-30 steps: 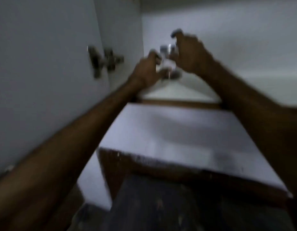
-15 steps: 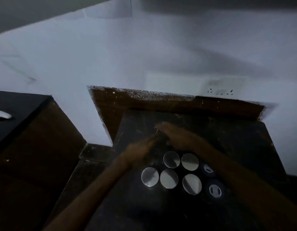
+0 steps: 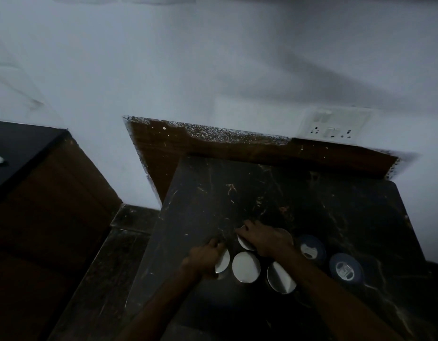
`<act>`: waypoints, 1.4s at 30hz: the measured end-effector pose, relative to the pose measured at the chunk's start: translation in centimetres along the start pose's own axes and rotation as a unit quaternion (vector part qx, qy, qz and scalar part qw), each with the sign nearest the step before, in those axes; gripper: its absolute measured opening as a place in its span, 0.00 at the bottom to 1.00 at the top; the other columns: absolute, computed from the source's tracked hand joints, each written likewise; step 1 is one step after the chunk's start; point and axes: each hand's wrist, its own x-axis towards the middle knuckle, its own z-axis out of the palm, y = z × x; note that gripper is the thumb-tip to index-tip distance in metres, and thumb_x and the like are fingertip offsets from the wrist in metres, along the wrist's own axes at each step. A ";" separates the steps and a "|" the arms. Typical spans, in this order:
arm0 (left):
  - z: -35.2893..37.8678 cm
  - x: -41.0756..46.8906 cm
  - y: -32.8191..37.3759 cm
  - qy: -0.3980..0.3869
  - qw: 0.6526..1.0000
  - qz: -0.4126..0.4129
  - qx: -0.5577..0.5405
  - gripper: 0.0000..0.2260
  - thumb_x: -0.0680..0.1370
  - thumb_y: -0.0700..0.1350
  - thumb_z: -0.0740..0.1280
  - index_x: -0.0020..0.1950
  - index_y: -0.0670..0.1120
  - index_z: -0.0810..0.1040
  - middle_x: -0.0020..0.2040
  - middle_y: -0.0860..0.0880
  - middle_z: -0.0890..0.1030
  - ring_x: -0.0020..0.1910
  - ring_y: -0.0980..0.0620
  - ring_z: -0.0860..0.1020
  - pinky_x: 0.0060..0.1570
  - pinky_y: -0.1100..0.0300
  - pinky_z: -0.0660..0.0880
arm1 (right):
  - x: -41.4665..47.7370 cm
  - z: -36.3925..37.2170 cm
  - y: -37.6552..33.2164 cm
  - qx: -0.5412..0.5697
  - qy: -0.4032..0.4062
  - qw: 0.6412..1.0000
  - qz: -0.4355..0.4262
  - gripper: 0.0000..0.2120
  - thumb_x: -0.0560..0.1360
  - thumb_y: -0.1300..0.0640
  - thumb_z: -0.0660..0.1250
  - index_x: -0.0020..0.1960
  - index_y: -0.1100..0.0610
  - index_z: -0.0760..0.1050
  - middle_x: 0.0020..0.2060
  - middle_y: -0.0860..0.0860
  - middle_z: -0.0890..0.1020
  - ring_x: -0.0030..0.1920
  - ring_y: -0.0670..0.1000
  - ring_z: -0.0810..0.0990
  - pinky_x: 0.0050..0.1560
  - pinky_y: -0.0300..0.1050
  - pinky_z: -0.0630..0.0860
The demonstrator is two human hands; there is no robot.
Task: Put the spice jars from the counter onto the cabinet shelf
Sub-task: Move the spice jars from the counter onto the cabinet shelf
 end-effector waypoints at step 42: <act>-71.8 -2.8 13.8 0.547 0.830 0.054 0.098 0.23 0.71 0.62 0.71 0.61 0.52 0.79 0.62 0.47 0.74 0.62 0.47 0.71 0.57 0.48 0.74 | -21.0 -55.7 27.8 0.135 0.482 0.861 0.084 0.28 0.71 0.35 0.68 0.63 0.51 0.69 0.57 0.56 0.79 0.51 0.54 0.79 0.44 0.46 0.77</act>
